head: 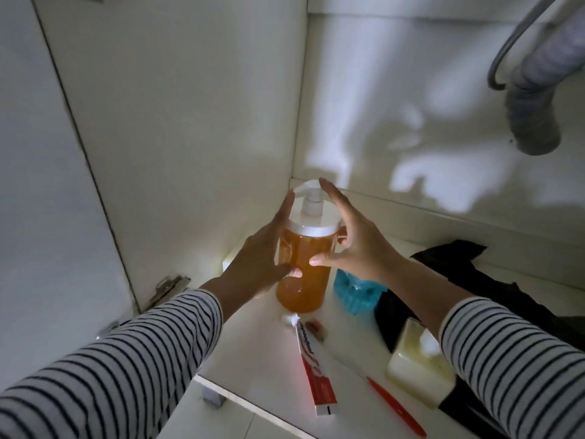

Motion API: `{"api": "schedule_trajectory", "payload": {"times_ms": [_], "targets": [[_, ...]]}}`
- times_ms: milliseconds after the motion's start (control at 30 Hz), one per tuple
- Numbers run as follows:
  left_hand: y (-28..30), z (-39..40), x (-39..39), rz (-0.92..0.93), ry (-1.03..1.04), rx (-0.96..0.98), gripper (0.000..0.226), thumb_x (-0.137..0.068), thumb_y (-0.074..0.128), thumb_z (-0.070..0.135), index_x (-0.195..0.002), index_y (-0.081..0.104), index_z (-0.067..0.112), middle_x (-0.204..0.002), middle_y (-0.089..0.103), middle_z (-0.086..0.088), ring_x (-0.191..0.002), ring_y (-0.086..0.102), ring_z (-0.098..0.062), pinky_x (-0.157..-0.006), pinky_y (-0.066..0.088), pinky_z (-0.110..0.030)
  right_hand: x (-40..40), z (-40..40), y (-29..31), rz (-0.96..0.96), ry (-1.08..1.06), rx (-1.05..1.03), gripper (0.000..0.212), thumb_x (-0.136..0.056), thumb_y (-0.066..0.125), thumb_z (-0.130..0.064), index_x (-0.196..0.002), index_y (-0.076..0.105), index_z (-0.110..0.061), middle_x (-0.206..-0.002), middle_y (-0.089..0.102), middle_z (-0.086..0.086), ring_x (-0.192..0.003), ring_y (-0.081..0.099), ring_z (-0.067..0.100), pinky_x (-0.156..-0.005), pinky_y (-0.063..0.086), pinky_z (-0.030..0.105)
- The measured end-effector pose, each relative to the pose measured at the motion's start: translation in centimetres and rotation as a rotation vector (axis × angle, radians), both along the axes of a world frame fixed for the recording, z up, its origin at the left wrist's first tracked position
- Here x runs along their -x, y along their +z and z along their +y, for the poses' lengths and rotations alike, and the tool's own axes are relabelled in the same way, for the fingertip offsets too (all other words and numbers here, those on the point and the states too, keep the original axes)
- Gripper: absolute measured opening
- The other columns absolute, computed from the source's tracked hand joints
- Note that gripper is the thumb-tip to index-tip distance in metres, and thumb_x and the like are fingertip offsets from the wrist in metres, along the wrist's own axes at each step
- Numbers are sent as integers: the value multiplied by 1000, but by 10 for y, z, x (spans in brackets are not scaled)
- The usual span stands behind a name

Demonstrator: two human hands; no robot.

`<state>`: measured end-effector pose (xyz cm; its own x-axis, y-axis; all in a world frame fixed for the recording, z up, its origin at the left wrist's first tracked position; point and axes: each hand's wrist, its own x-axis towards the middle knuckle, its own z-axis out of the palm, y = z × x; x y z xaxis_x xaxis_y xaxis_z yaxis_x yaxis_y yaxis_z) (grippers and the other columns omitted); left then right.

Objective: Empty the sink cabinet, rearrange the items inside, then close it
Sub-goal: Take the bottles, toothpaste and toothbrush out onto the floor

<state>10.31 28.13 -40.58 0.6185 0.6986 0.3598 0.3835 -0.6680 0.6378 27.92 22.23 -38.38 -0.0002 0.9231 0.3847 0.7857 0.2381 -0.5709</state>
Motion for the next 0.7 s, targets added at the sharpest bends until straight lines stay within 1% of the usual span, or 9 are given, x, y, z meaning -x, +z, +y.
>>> {"api": "schedule_trajectory", "payload": {"times_ms": [67,133,233,367,433,533,600,633,700], "targets": [[1,-1,-1,-14,-2,22,120,-71,79,13,-124,-18,59,-146,39,-2,-128,45,-26,-100,40,-35,-2,2,-1,11,10,-6,116,-61,86,-22,-140,7,-55,-143,28,-19,-110,51,18,-90,52,35],[1,-2,0,-25,6,40,118,-72,78,11,-122,-16,61,-144,41,-2,-128,46,-26,-100,41,-37,-2,2,-1,33,7,-7,116,-60,87,-22,-138,10,-58,-144,33,-11,-110,51,20,-88,54,38],[-2,-6,3,-53,20,20,116,-74,76,12,-121,-16,64,-146,39,-1,-128,45,-26,-101,42,-41,3,-1,1,4,28,-39,112,-60,87,-20,-137,14,-58,-142,36,-6,-114,49,21,-87,54,34],[9,-15,10,-116,43,-107,112,-75,76,14,-131,-13,52,-146,39,-3,-125,48,-29,-101,41,-42,14,-12,18,-34,30,-138,109,-60,86,-17,-139,20,-53,-135,34,-15,-103,49,10,-88,51,28],[20,-22,19,-146,45,-159,112,-74,76,15,-134,-12,48,-146,39,-3,-123,50,-30,-101,42,-42,22,-21,31,-44,48,-171,108,-61,85,-17,-141,20,-47,-138,35,-13,-109,46,9,-89,48,24],[31,-43,44,-163,61,-157,111,-75,75,19,-129,-15,54,-148,37,-1,-124,50,-27,-101,42,-43,42,-38,44,-79,93,-214,108,-60,86,-19,-144,22,-38,-143,32,-21,-119,42,11,-88,44,18],[29,-61,65,-148,75,-177,115,-76,75,21,-129,-20,58,-148,37,-1,-122,52,-26,-98,43,-43,60,-53,44,-85,124,-224,110,-57,87,-21,-144,23,-37,-140,31,-27,-117,45,15,-90,48,26],[27,-70,76,-134,83,-185,119,-75,75,22,-129,-25,59,-147,38,-1,-120,54,-26,-96,45,-45,70,-61,41,-77,136,-221,111,-56,88,-22,-144,22,-38,-140,32,-27,-116,46,17,-90,49,31],[18,-87,101,-107,95,-173,120,-74,75,22,-126,-27,59,-147,37,2,-119,55,-23,-94,45,-42,90,-77,31,-48,152,-191,113,-55,89,-25,-144,20,-42,-142,38,-14,-119,46,19,-91,49,37]]}}
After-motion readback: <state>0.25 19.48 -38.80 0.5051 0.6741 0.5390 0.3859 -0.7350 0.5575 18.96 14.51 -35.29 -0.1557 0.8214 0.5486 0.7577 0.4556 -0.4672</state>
